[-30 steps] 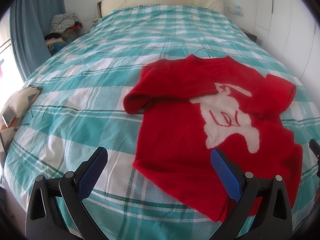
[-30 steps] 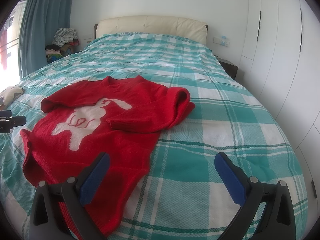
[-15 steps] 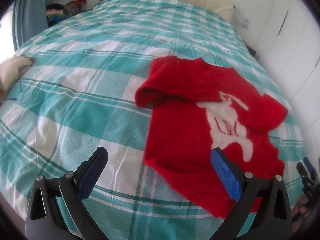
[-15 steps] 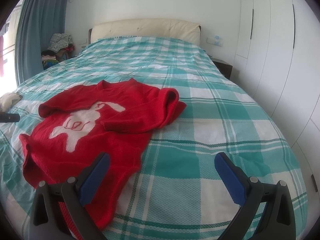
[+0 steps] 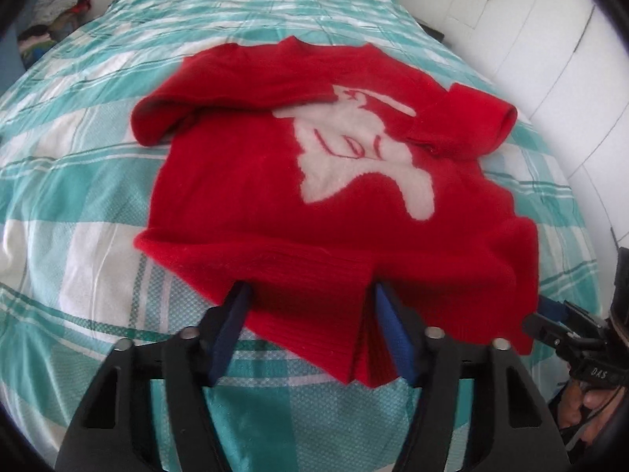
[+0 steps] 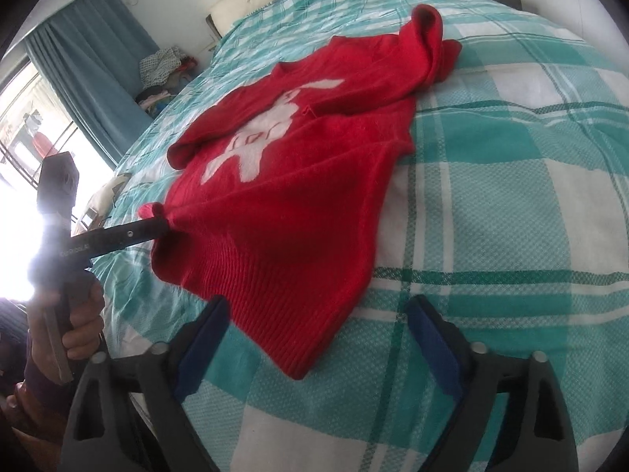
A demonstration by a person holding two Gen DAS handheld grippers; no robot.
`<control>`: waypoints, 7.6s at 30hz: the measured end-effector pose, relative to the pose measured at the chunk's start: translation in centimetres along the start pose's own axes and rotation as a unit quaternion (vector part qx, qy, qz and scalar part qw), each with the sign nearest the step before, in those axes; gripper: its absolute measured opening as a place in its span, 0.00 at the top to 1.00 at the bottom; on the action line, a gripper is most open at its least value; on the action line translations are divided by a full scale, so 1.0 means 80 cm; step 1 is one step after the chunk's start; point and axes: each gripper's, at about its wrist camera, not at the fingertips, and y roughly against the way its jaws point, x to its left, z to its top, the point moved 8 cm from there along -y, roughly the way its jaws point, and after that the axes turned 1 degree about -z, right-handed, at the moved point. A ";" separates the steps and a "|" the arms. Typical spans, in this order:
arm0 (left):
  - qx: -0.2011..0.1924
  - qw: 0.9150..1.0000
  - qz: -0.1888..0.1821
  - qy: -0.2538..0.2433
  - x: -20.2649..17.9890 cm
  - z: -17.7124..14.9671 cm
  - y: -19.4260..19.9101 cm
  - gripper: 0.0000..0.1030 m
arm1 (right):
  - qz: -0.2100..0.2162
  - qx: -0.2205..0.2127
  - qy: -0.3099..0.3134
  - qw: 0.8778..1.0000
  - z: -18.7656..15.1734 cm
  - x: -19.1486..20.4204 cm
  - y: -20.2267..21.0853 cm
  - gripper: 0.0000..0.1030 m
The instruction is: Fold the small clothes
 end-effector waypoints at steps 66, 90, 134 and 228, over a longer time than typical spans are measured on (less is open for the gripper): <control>0.024 0.990 0.135 0.032 0.087 -0.139 0.060 0.97 | -0.040 0.062 -0.019 0.997 -0.078 -0.021 0.020 0.96; -0.173 0.978 0.065 0.099 0.105 0.042 0.100 0.08 | -0.166 -0.043 0.230 0.958 0.164 -0.001 0.047 0.42; -0.066 0.986 0.103 0.115 0.124 0.001 0.036 0.10 | -0.129 -0.125 -0.382 0.907 0.163 -0.447 0.102 0.96; 0.013 0.998 0.051 -0.033 0.232 0.090 -0.090 0.00 | -0.284 -0.202 -0.146 0.926 0.169 -0.248 0.117 0.35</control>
